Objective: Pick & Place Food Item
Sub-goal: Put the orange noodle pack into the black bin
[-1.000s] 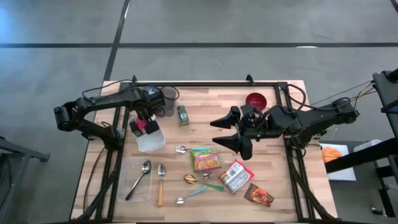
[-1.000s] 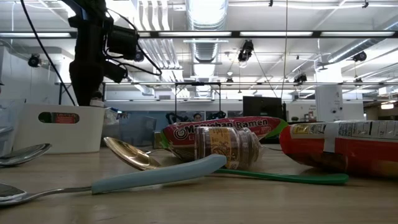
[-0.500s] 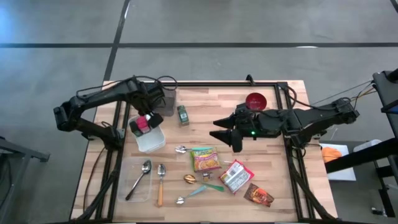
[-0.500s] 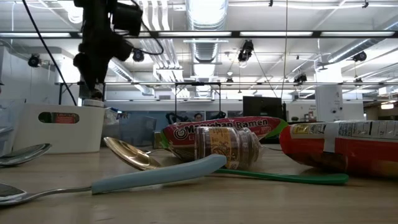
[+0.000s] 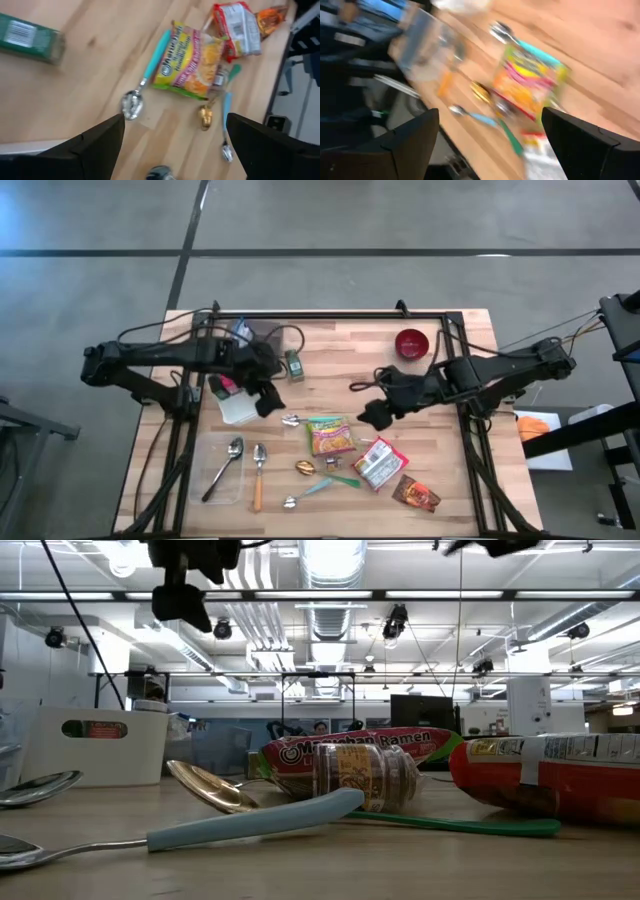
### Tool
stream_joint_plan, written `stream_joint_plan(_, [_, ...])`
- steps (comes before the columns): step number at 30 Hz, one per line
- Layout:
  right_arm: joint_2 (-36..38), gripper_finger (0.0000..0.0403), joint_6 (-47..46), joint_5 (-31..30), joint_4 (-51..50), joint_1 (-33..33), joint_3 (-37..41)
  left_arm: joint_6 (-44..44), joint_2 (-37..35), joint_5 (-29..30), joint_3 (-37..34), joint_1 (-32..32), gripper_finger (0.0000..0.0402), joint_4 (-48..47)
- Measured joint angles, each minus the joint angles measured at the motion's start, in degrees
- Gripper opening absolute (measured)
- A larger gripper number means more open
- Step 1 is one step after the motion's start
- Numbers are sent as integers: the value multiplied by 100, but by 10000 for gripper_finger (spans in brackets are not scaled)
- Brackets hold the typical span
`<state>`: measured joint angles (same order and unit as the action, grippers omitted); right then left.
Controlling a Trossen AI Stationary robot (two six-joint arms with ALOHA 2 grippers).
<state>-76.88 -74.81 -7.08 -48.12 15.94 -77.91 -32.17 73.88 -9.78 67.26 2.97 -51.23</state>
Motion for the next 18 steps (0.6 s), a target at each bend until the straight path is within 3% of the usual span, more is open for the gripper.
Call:
stream_joint_plan(7, [27,350,-408,686,-129,-11,550,-269,12,19,0,-328,353,84])
stream_joint_plan(12, [12,350,-879,1272,110,29,1355,-442,12,-6,-3,-346,353,86])
stream_joint_plan(18, [52,350,-1443,1464,601,376,2113,-521,11,-142,-4,-346,353,83])
